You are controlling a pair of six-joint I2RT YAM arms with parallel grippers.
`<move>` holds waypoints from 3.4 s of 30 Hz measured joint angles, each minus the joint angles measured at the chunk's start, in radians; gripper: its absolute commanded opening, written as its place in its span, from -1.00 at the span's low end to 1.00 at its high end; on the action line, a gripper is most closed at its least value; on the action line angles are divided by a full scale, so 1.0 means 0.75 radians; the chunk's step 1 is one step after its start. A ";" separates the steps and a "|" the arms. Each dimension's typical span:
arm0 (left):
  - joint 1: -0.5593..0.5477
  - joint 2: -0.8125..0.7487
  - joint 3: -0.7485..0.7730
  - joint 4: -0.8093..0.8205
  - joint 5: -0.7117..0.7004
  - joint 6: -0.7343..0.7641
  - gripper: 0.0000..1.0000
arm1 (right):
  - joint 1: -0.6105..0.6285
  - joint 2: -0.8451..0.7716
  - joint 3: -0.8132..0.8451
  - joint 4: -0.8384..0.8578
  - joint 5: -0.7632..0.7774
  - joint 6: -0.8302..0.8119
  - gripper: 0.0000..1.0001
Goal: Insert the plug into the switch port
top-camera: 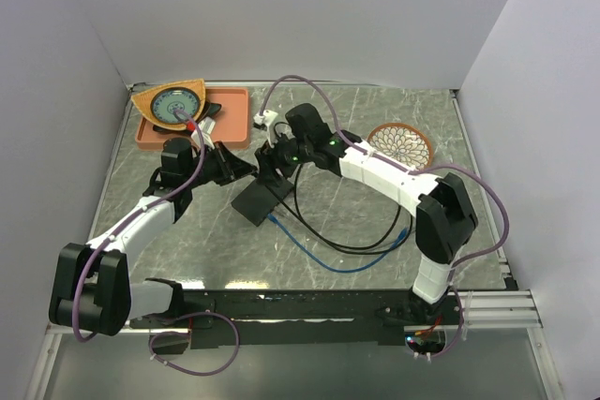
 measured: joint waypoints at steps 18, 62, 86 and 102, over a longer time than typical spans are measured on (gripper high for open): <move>0.010 -0.011 0.002 0.001 -0.026 -0.004 -0.87 | 0.025 0.107 0.028 0.067 0.033 0.080 -1.00; -0.014 -0.073 -0.005 0.533 0.345 -0.085 0.06 | -0.290 -0.031 -0.056 0.098 -0.922 0.168 -1.00; -0.083 0.035 0.085 0.432 0.300 -0.067 -0.97 | -0.275 -0.001 -0.028 0.041 -0.801 0.175 -0.20; -0.095 0.022 0.138 0.097 0.008 -0.111 -0.98 | -0.111 -0.158 0.014 -0.022 -0.131 0.072 0.83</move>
